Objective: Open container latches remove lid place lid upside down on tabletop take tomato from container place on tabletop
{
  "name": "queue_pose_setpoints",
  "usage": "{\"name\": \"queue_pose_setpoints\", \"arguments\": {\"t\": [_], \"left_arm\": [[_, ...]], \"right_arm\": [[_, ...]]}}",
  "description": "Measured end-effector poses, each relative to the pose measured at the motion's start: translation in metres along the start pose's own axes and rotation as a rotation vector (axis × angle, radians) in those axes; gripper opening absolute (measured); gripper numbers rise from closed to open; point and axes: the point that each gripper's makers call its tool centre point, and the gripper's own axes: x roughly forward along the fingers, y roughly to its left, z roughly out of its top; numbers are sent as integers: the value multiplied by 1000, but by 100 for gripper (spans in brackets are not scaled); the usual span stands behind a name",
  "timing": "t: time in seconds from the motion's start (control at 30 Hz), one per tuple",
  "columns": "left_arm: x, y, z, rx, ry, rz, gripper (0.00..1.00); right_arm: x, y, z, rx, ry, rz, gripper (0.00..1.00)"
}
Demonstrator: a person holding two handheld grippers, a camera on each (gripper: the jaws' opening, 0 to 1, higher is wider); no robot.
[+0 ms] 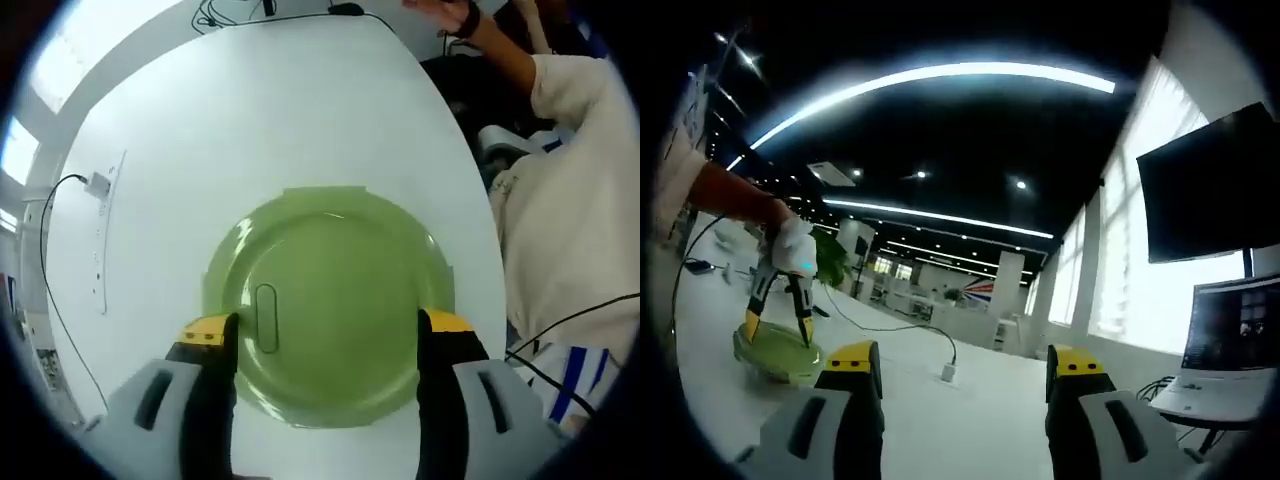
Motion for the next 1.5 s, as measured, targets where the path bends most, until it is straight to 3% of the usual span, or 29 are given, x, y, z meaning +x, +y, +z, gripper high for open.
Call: {"name": "queue_pose_setpoints", "arguments": {"t": [0.13, 0.3, 0.43, 0.6, 0.67, 0.73, 1.0, 1.27, 1.5], "left_arm": [[0, -1, 0, -1, -1, 1, 68], [-1, -2, 1, -5, -3, 2, 68], [-1, -3, 1, -3, 7, 2, 68], [0, -6, 3, 5, 45, 1, 68], [1, -6, 3, 6, 58, 0, 68], [0, -5, 2, 8, 64, 0, 68], [0, -7, 2, 14, 57, -2, 68], [1, -8, 1, 13, 56, -2, 68], [1, -8, 1, 15, 85, -2, 68]], "right_arm": [[9, 34, 25, -29, -73, 77, 60], [14, 93, 52, -187, -173, 213, 60], [16, 137, 57, -191, -203, 325, 60], [13, 194, 62, -315, -279, 439, 60], [11, 210, 62, -380, -305, 462, 60], [8, 225, 61, -500, -347, 478, 59], [1, 258, 44, -581, -382, 565, 59], [-9, 297, 17, -748, -447, 661, 60], [-15, 325, -2, -993, -590, 685, 58]]}}
